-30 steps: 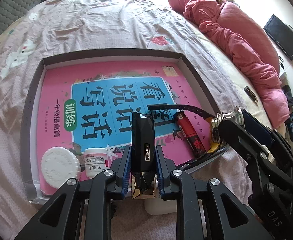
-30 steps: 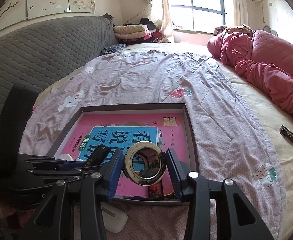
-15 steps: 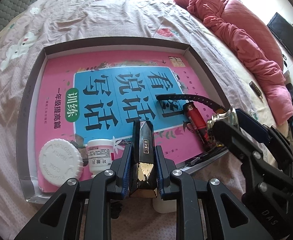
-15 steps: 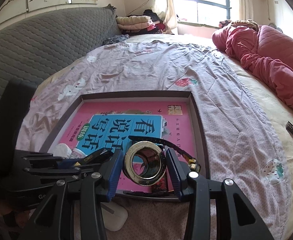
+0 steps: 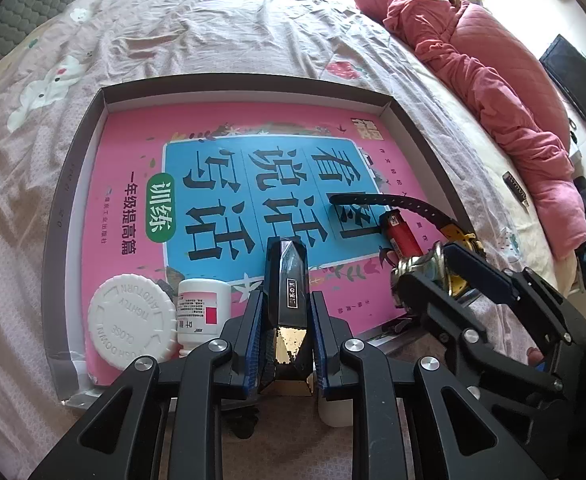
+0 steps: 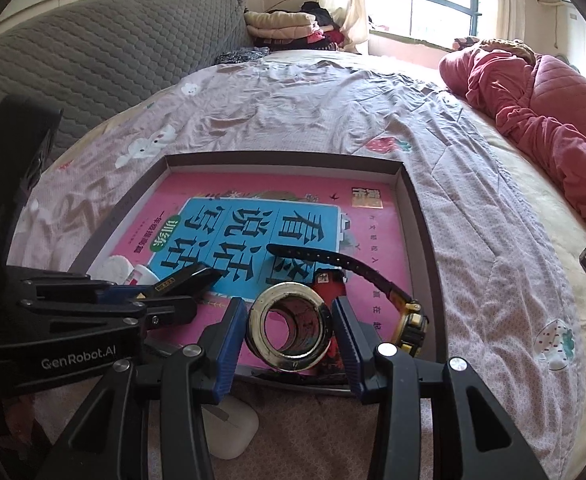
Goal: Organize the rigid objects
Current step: 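Carry the lighter over the box with left tool while right tool carries the metal ring in, then lower the metal ring into the box and open right tool while left tool lowers the lighter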
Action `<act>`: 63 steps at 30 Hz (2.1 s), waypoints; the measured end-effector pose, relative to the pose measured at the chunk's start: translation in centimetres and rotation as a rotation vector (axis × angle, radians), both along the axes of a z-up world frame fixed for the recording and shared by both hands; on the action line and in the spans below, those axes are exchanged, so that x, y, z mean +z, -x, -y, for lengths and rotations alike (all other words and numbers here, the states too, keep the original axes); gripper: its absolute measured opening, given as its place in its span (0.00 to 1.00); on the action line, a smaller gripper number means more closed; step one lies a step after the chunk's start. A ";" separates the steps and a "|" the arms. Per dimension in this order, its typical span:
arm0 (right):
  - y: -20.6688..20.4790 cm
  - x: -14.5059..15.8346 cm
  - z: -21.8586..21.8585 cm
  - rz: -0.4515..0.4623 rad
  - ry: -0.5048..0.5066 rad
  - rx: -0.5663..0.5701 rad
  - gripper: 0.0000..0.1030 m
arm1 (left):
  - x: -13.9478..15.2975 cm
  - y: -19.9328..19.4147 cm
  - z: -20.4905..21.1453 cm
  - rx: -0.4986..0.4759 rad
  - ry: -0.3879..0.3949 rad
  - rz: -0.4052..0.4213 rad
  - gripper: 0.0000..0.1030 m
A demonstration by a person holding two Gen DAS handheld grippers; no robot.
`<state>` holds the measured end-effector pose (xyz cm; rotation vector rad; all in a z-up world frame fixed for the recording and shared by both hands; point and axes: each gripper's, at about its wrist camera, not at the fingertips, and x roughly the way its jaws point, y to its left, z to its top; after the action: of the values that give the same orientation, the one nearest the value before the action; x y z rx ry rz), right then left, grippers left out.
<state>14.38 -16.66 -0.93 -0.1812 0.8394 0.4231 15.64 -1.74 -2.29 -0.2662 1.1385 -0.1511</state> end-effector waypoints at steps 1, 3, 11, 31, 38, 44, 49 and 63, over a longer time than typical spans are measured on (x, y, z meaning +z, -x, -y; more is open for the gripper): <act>-0.1 -0.1 -0.1 -0.004 0.002 0.004 0.43 | 0.0 0.0 0.0 -0.001 -0.002 0.000 0.22; -0.1 -0.3 -0.3 -0.012 0.004 0.012 0.43 | 0.0 0.0 0.0 0.000 0.000 0.001 0.22; -0.2 -0.8 -0.7 -0.020 0.031 0.021 0.43 | 0.0 0.0 0.0 0.000 -0.001 0.000 0.22; -0.5 -1.0 -0.7 -0.028 0.031 0.023 0.43 | 0.0 0.0 -0.1 0.003 -0.001 0.001 0.22; -0.5 -1.0 -0.8 -0.028 0.031 0.019 0.43 | 0.0 0.0 -0.1 0.002 -0.001 0.000 0.22; -0.5 -1.0 -0.9 -0.028 0.030 0.018 0.43 | 0.0 0.0 -0.1 0.003 -0.001 0.001 0.22; -0.4 -1.0 -1.0 -0.027 0.042 0.029 0.46 | 0.0 0.0 -0.1 0.003 0.000 0.001 0.22; 0.6 -1.1 -0.6 -0.003 0.054 0.039 0.57 | 0.0 -0.1 -0.1 -0.002 0.001 0.001 0.22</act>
<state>13.81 -16.07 -1.99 -0.2472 0.8516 0.4380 15.72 -1.69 -2.33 -0.2653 1.1377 -0.1536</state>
